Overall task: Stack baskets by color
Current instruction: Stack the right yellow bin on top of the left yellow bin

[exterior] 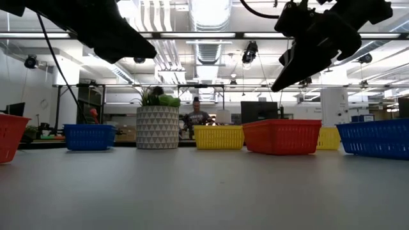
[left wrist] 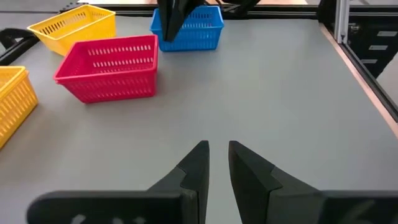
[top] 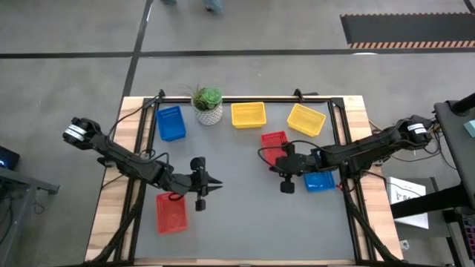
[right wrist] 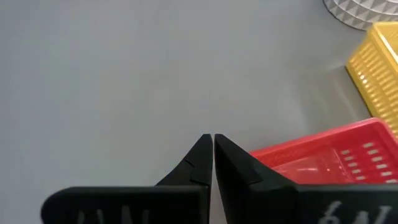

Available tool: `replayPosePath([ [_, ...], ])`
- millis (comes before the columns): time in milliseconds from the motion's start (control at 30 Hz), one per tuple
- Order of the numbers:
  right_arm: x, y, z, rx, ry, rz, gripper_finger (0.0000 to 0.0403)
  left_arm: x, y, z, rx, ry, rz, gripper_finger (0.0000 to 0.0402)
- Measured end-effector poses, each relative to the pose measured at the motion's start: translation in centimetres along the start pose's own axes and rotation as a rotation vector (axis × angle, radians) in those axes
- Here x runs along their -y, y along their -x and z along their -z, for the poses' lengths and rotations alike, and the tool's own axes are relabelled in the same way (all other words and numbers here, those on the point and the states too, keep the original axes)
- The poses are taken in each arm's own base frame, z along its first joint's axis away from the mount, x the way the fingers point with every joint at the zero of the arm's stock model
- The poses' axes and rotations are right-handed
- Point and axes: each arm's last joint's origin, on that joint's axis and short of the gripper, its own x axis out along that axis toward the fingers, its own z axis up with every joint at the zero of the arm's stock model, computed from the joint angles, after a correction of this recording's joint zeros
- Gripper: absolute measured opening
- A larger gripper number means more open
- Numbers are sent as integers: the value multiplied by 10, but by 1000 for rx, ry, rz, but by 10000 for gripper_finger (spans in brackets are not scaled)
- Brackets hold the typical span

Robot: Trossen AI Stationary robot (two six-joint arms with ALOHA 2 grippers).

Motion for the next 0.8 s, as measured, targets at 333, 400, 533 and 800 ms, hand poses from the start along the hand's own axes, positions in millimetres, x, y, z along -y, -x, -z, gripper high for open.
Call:
replayPosePath([
  [333,7,1,-1,26,-50,232,83,-2,0,-1,21,1,-83,45],
  [400,11,1,-1,35,-82,286,100,-3,0,-1,29,-1,-116,45],
  [533,22,0,-3,29,-115,321,125,-4,0,0,30,-20,-132,45],
  [800,59,7,-22,-6,-242,313,141,-4,0,-1,39,-22,-131,45],
])
